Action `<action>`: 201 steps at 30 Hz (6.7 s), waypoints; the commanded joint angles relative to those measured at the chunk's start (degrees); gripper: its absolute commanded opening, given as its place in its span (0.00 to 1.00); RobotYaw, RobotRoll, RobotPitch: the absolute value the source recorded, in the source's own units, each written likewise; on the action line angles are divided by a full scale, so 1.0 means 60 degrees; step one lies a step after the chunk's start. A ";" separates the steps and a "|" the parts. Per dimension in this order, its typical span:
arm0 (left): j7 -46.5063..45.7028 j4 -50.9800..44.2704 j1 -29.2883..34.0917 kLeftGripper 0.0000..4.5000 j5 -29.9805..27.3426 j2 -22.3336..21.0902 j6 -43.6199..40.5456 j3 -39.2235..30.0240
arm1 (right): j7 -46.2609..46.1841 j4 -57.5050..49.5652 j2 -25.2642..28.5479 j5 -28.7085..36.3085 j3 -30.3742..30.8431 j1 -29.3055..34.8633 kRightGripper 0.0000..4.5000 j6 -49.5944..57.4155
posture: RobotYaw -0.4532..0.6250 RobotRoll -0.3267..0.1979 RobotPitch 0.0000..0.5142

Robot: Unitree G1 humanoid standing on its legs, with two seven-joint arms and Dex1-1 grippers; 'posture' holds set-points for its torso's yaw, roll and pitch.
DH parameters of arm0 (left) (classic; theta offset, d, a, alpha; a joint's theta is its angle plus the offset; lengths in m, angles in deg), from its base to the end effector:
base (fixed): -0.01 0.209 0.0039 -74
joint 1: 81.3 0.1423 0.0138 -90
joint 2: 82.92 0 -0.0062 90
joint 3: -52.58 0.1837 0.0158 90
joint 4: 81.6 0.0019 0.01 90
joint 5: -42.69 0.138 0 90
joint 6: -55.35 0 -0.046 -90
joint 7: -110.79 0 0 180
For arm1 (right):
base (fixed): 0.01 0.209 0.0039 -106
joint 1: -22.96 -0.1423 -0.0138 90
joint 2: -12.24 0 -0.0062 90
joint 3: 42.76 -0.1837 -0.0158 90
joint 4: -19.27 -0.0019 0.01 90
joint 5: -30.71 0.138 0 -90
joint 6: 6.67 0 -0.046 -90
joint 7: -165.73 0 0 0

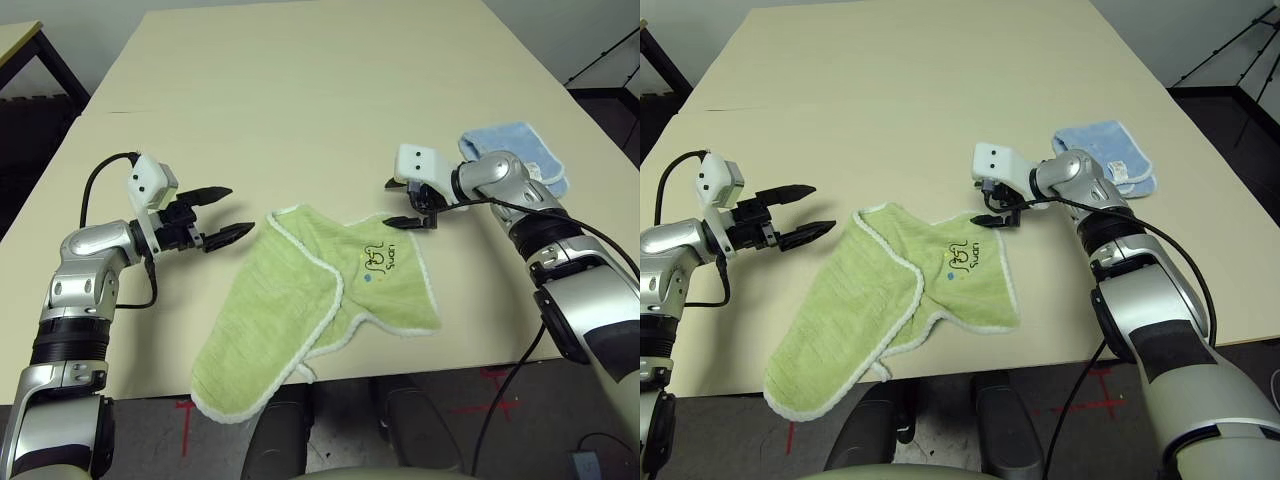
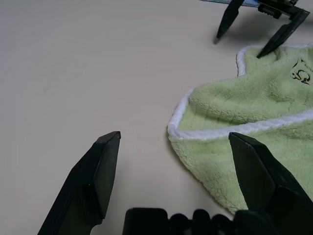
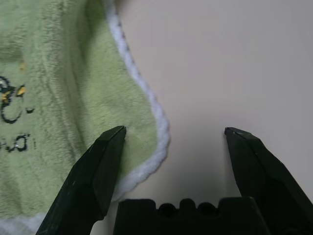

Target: Fold the towel and set it aside.

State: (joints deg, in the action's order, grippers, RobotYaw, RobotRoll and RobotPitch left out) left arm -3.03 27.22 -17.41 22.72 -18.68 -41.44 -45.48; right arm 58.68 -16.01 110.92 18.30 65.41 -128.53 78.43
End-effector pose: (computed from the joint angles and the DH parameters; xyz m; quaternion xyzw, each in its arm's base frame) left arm 0.2701 0.3072 0.1646 0.1496 0.0240 -0.4302 0.8899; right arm 0.3662 -0.1771 0.1871 -0.3783 0.1746 0.5711 0.7073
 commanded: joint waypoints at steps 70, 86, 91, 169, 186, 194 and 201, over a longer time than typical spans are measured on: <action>-0.3033 0.1774 -0.3203 1.00 -0.0378 0.2723 -0.0691 -0.0497 | -0.4392 0.1100 -0.1686 0.3239 -0.4123 -0.4674 0.01 -0.3731 | 0.38 0.62 0.31; -0.2514 -0.0660 -0.2706 1.00 -0.1680 0.2581 -0.3509 -0.0378 | -0.5005 0.1739 -0.1797 0.2854 -0.3905 -0.4879 0.01 -0.3784 | 0.41 0.62 0.31; -0.2704 -0.0948 -0.2576 1.00 -0.1548 0.2395 -0.3602 -0.0348 | -0.5008 0.1809 -0.1886 0.2870 -0.3919 -0.4881 0.01 -0.3797 | 0.42 0.62 0.31; -0.3167 0.3322 -0.3393 0.00 0.1072 0.2567 -0.2751 0.0424 | -0.5471 0.2077 -0.0466 0.2689 -0.4074 -0.5680 0.00 -0.3894 | 0.36 0.62 0.28; -0.4150 0.1002 -0.4601 0.00 0.0425 0.0236 -0.4520 -0.1016 | -0.4710 0.0687 0.0561 0.4146 -0.5112 -0.1823 0.00 -0.0247 | 0.35 0.62 0.35; -0.3438 0.0352 -0.5223 0.00 0.0415 -0.1192 -0.5824 -0.0509 | -0.3572 -0.0985 0.1024 0.5127 -0.5213 -0.0760 0.00 0.2998 | 0.35 0.62 0.38; -0.1708 -0.0098 -0.4560 0.00 -0.0055 -0.2477 -0.7159 -0.0114 | -0.1801 -0.0723 0.1958 0.5454 -0.4800 -0.1093 0.00 0.5398 | 0.36 0.62 0.41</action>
State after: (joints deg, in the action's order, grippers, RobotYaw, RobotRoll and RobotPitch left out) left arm -15.32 27.52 -45.93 23.43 -32.36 -82.30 -47.39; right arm 45.23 -21.08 121.39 51.04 35.58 -134.16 107.97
